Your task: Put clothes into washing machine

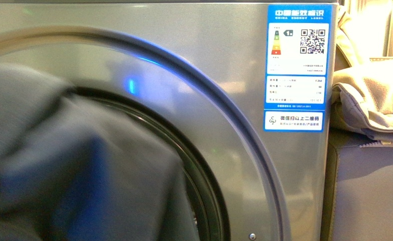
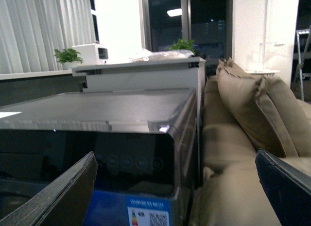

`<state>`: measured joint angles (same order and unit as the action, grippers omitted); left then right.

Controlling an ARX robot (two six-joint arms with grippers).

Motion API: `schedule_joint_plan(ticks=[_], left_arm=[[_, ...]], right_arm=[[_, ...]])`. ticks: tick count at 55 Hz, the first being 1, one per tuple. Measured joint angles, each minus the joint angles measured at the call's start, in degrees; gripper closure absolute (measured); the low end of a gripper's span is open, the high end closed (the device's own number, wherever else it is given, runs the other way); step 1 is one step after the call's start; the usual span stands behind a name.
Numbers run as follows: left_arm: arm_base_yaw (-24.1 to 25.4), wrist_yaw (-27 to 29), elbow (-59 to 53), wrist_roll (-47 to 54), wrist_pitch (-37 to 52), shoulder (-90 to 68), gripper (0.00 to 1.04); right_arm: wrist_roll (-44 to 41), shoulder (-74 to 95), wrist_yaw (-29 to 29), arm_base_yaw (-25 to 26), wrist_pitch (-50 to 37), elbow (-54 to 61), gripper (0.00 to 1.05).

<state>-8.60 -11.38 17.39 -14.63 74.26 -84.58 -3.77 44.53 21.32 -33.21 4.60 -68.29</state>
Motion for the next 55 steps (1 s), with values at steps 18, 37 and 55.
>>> schedule_joint_plan(ticks=[18, 37, 55], left_arm=[[-1.2, 2.5, 4.4, 1.6, 3.2, -11.5, 0.98], [0.2, 4.1, 11.0, 3.8, 0.8, -18.8, 0.98], [0.3, 6.5, 19.9, 6.5, -4.5, -26.2, 0.98]], right_arm=[[4.0, -13.6, 0.4, 10.0, 13.1, 17.9, 0.39], [4.0, -25.1, -9.4, 20.6, 4.8, 38.8, 0.87], [3.8, -33.5, -21.0, 32.9, -0.5, 53.1, 1.02]])
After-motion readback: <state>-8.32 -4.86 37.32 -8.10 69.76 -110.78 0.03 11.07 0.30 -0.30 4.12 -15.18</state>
